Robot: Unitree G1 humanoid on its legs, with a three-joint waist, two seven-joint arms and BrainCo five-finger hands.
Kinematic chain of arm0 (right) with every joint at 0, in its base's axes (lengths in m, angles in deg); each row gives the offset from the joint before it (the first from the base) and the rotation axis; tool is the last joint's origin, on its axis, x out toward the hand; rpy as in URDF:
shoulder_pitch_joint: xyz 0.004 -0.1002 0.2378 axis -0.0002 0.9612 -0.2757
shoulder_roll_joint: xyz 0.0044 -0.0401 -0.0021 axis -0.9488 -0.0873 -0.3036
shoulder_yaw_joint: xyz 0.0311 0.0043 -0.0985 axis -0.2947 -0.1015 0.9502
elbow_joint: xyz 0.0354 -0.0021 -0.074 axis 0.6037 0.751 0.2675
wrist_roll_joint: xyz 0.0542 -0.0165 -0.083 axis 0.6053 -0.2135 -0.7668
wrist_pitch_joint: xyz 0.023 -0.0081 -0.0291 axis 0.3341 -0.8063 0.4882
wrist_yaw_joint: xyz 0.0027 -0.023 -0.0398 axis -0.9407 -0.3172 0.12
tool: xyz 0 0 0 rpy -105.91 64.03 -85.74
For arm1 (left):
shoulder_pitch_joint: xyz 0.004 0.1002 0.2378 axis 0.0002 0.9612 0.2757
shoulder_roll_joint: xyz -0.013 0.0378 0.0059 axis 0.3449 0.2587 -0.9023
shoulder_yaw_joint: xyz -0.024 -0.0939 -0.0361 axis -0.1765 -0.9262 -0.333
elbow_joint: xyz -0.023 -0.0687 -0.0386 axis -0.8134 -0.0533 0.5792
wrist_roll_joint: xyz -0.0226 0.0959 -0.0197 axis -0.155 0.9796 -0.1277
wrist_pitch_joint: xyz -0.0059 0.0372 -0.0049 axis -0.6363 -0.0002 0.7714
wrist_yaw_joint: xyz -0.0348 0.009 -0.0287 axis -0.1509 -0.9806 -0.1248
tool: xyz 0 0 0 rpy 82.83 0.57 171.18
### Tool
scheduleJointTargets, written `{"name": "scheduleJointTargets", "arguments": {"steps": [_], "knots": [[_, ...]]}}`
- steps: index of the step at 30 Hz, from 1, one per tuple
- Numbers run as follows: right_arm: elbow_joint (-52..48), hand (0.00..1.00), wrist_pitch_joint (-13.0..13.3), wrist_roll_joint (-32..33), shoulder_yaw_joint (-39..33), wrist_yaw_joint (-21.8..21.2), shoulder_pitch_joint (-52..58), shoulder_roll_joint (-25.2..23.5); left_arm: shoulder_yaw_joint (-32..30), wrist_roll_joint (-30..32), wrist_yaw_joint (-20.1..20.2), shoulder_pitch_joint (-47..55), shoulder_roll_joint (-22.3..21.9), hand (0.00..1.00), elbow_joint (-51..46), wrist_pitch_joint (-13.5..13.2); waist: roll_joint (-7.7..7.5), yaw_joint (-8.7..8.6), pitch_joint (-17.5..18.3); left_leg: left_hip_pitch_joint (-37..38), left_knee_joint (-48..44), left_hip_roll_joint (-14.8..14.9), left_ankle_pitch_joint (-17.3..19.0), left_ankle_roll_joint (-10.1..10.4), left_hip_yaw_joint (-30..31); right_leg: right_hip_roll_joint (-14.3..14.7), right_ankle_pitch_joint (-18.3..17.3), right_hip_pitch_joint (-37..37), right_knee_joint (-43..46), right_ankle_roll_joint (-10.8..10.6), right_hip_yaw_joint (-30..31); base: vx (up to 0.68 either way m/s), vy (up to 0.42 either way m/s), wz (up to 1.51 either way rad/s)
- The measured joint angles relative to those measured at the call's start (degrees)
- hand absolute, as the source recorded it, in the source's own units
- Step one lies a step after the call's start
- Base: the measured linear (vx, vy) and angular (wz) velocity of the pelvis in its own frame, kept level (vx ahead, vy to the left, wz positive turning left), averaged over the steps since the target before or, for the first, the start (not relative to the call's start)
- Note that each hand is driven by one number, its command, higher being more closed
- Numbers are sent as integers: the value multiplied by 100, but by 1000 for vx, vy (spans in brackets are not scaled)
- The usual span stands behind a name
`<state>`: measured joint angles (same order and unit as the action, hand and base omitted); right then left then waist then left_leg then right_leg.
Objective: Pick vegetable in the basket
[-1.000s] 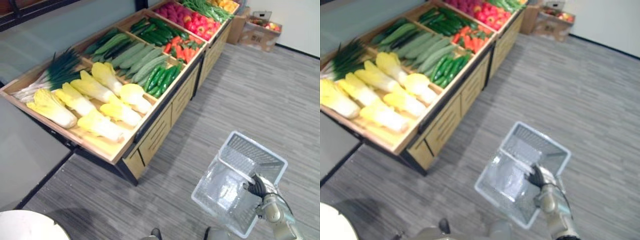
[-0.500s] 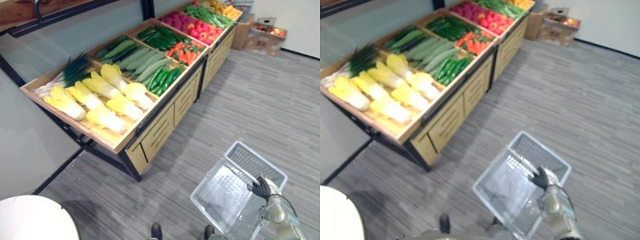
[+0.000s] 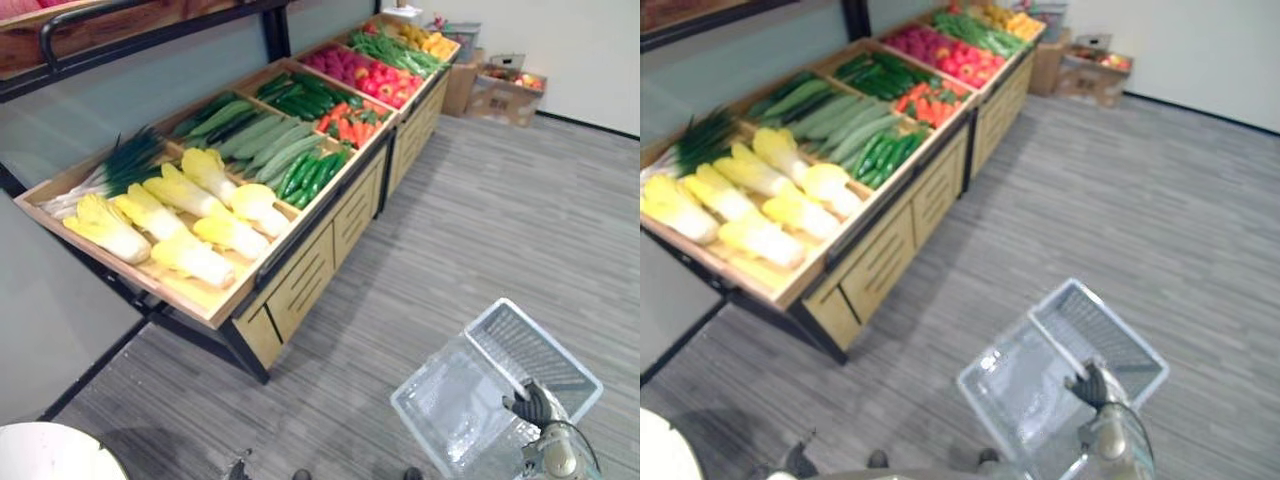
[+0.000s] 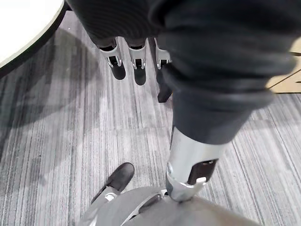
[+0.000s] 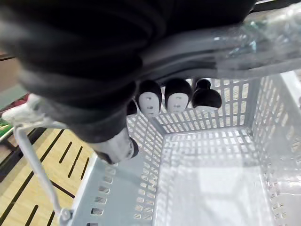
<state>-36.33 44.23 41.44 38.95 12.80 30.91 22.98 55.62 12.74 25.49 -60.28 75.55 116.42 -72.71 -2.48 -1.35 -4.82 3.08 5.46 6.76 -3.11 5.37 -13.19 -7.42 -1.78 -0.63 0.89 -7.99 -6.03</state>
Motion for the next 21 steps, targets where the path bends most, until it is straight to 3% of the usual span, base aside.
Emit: {"name": "scheduleJointTargets", "arguments": {"steps": [6,10,13,15,16,18,20,21], "knots": [[-31,100,-1,-2,0,-2,2,25,-185,-71,25,40,-101,0,163,118,121,-13,44,-10,-15,58,29,41,157,45,-79,-25,108,111,-136,6,-30,12],[-65,100,-1,-1,53,-3,-76,148,-421,-71,16,61,-131,0,211,259,197,5,-129,-853,-1686,267,613,45,704,71,-450,-106,550,241,-669,-23,-52,57],[-86,100,-1,9,41,5,-153,383,-452,-69,16,63,-172,0,211,328,181,27,-507,-1273,-2673,277,569,-27,763,52,-694,-484,639,344,-1175,-104,-42,93],[-88,100,-7,8,-75,11,-141,421,-444,-69,18,32,-222,0,209,335,240,55,-545,-1359,-2570,164,255,-62,710,-87,-726,-652,625,325,-1512,-59,-19,105],[-88,100,-14,8,-162,17,-136,418,-399,-70,17,-17,-259,0,202,338,150,90,-596,-1495,-2478,54,5,-72,541,-229,-724,-650,615,327,-1672,-48,-1,92],[-88,100,-21,9,-172,40,-160,391,-360,-66,17,-21,-284,0,206,364,209,179,-594,-1590,-2175,75,12,-143,218,-294,-721,-591,595,324,-1806,-38,38,58],[-86,100,-27,7,-133,47,-226,345,-358,-31,1,8,-287,0,209,375,308,190,-580,-1534,-1503,137,-6,-123,288,-289,-706,-538,596,266,-1906,38,119,29],[-86,100,-28,2,-128,54,-291,358,-359,-24,-13,60,-314,0,213,374,421,238,-581,-1378,-1055,258,-10,-102,299,-241,-711,-530,597,186,-1890,66,118,2]]}}
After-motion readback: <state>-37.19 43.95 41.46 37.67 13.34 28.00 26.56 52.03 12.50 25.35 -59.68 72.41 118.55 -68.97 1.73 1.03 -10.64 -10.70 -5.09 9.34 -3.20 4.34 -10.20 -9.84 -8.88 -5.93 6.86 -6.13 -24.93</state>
